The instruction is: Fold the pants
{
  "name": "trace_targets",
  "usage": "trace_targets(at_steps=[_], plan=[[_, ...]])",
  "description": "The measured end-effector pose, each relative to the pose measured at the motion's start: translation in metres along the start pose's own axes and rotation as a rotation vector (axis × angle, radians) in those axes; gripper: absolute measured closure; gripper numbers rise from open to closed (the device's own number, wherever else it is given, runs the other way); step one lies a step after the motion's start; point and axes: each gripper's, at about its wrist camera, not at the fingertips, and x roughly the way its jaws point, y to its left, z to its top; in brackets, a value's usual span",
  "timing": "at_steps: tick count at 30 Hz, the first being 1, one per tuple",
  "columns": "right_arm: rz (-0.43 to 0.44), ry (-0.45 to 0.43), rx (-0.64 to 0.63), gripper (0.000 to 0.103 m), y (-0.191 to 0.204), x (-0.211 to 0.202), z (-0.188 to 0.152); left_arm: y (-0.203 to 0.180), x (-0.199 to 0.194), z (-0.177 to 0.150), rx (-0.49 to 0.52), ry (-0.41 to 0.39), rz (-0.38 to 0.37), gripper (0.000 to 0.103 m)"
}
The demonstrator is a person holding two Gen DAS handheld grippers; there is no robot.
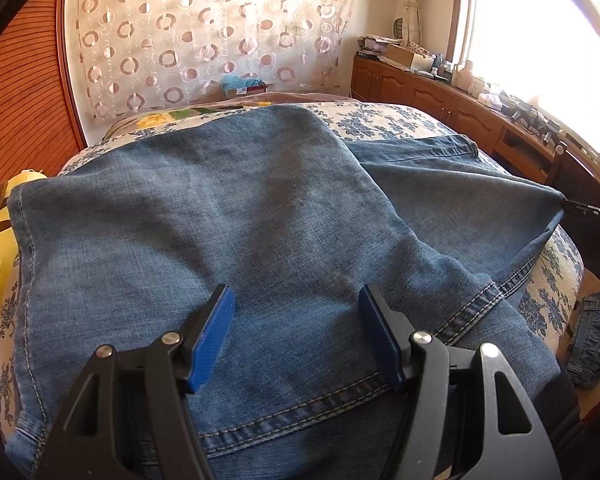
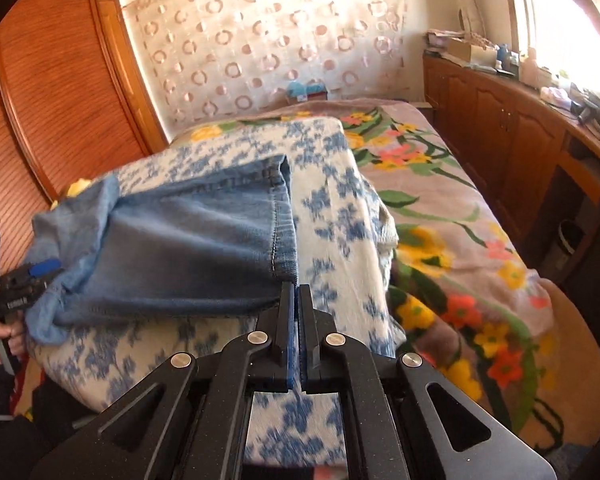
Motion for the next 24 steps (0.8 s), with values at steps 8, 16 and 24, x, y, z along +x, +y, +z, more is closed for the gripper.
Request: trace_targets(at_steps=[8,16,24], plan=[[-0.044,0.015,0.035,0.076,0.002,0.004,-0.011,-0.01,-0.01,0.002,-0.004,-0.003,-0.022,0.039],[-0.039,-0.012,0.147,0.058,0.011,0.005,-0.015,-0.02,-0.018,0.003,0.002,-0.012,-0.037,0.039],[0.01,0.002,0.242,0.057,0.009,0.011,-0.02,-0.022,-0.025,0.002,-0.005,-0.022,-0.05,0.039]])
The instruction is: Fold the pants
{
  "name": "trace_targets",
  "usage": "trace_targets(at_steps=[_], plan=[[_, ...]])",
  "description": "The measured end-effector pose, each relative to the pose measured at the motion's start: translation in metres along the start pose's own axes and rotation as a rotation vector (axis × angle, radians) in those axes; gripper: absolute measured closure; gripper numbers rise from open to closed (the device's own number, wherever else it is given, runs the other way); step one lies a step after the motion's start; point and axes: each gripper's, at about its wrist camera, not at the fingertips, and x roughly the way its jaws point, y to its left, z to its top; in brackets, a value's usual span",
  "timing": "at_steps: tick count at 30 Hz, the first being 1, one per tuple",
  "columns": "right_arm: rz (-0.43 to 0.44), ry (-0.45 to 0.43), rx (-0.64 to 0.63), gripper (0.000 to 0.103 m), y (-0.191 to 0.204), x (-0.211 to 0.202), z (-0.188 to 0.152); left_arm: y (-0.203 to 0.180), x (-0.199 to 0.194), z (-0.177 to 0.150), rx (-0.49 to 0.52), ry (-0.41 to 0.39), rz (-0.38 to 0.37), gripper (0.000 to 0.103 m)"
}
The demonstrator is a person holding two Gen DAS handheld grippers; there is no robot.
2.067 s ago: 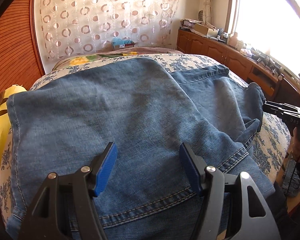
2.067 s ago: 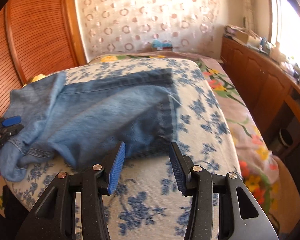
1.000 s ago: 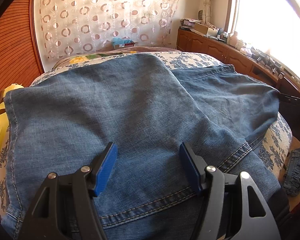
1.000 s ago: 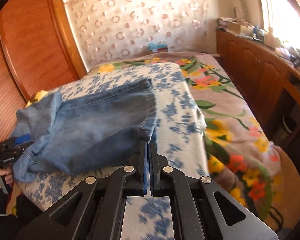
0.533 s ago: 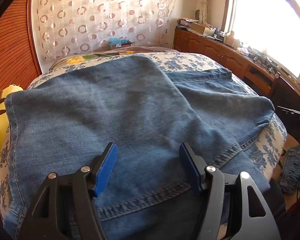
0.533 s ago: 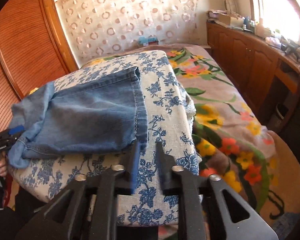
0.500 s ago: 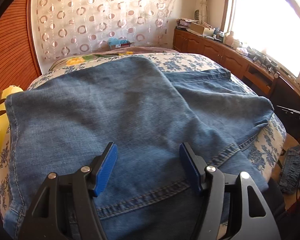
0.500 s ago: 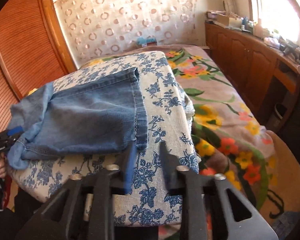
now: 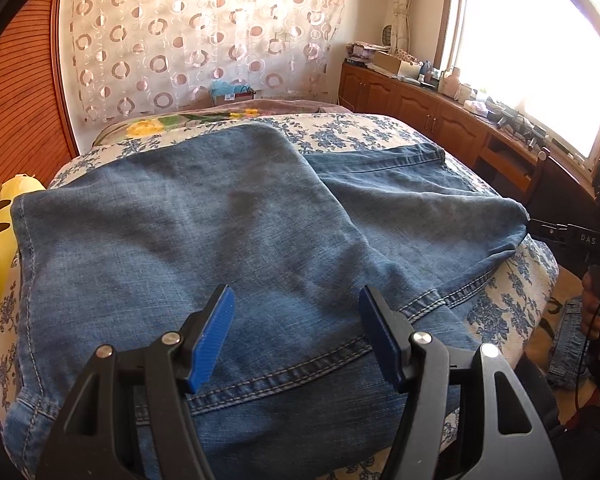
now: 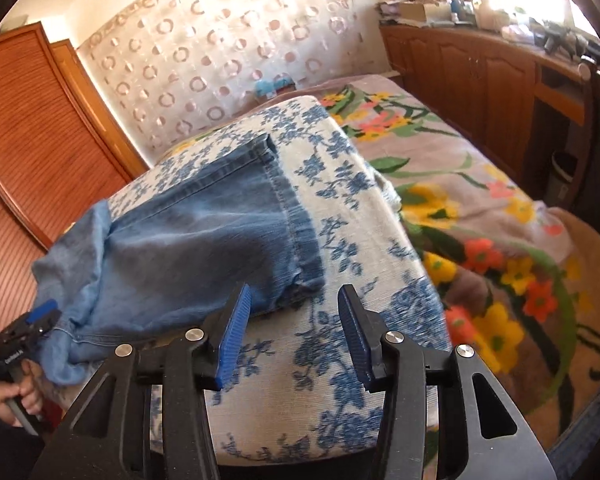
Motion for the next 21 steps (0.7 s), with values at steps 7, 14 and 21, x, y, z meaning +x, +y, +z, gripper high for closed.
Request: trace_targets(at_steps=[7,14,21], plan=[[0.023,0.019,0.026,0.057,0.007,0.006,0.0,-0.004,-0.006,-0.001,0.005,-0.006,-0.011,0.039],[0.047,0.031,0.078,0.057,0.007,0.014,0.002,-0.005,-0.005,-0.001,-0.001,-0.003,-0.013,0.039],[0.033,0.02,0.108,0.057,0.003,0.019,0.01,-0.003,-0.006,-0.001,-0.008,-0.004,-0.011,0.039]])
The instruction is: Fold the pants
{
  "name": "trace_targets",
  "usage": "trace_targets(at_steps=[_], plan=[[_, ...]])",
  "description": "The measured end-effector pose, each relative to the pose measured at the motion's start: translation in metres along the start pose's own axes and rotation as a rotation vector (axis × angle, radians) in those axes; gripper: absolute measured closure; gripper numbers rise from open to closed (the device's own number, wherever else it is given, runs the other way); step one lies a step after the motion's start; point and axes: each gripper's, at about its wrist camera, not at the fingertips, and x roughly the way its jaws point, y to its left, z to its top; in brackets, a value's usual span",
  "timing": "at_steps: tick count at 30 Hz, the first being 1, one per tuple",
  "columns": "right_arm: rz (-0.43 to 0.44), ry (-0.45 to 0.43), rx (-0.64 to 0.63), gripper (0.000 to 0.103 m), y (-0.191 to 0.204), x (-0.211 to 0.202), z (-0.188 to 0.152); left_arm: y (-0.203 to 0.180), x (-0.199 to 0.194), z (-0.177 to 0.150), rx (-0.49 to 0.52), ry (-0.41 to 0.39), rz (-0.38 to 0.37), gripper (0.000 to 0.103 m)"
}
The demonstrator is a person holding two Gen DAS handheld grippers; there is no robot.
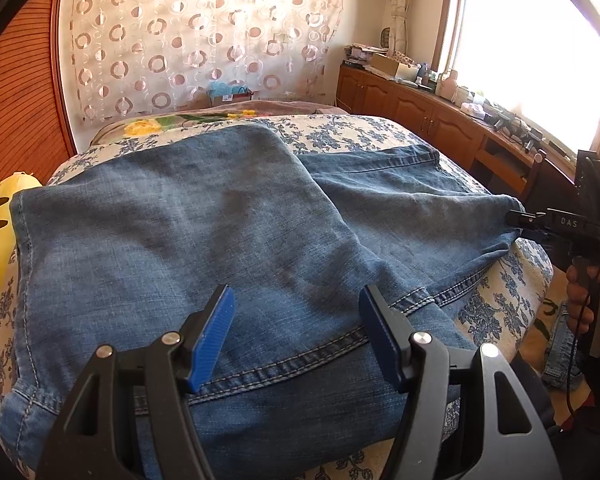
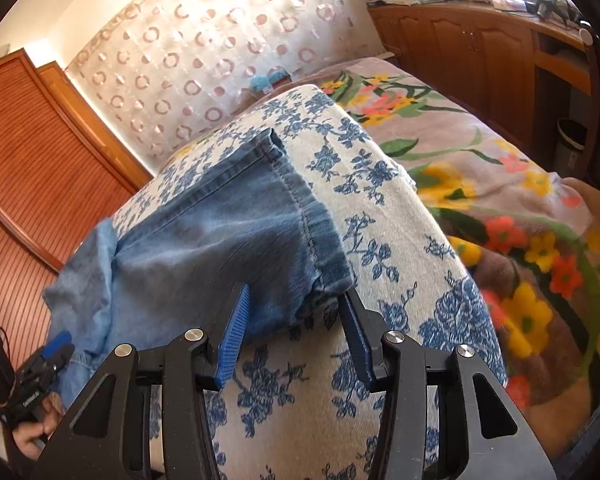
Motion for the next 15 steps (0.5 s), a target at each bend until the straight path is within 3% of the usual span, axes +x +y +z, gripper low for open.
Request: trace_targets(at_steps=[12,15], plan=[[-0.036,-0.002,-0.018,0.075,-0.0008,0.0035,0.0045,0.0087,-0.007,0.0019,-0.014,-0.016,0.012,0.039],[-0.038,-0.004,-0.027,0.091,-0.0004,0.0046,0.0046,0.0087,-0.0086,0.003,-0.013,-0.022,0.016,0.039]])
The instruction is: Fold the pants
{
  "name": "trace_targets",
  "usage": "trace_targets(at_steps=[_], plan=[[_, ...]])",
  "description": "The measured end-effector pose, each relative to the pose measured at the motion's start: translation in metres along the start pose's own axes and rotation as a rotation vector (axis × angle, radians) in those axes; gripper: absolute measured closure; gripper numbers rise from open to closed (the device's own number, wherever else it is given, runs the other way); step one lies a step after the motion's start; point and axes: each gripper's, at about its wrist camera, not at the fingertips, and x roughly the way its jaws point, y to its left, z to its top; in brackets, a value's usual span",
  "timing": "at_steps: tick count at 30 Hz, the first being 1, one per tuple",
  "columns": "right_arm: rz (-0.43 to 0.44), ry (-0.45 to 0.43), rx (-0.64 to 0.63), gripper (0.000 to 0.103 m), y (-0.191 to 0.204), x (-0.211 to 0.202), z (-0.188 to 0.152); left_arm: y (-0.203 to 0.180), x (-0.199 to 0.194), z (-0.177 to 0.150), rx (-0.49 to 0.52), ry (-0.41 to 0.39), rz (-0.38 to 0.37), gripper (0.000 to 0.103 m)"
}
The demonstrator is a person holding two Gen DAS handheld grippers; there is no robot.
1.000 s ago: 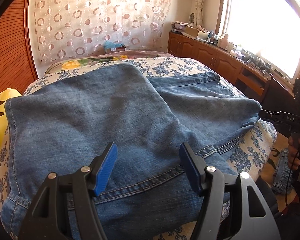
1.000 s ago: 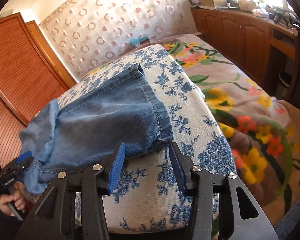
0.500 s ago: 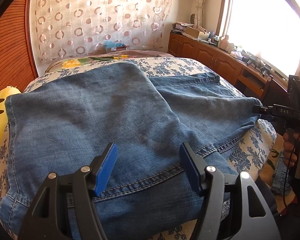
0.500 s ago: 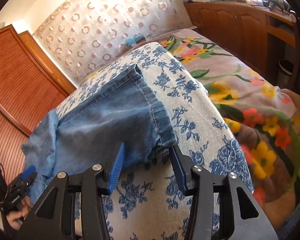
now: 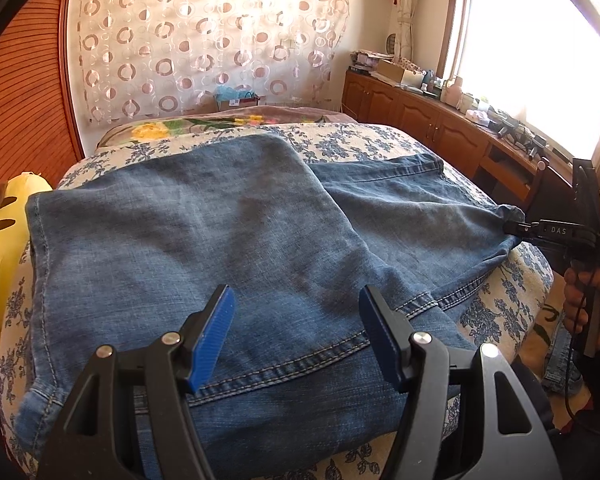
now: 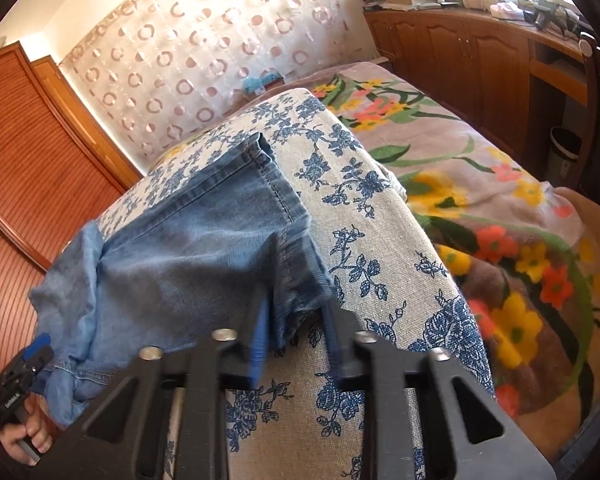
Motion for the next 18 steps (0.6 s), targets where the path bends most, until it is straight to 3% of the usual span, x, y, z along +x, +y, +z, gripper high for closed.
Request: trace_targets(at_steps=[8,18], plan=[[0.048,-0.038,-0.069,0.097,0.027,-0.006,0.018,0.013,-0.011,0.001,-0.021,-0.026,0.02,0.039],[0.194,-0.066,-0.253,0.097,0.138,0.002,0.037,0.051,-0.035,-0.003,-0.076,-0.065,0.077,0.039]])
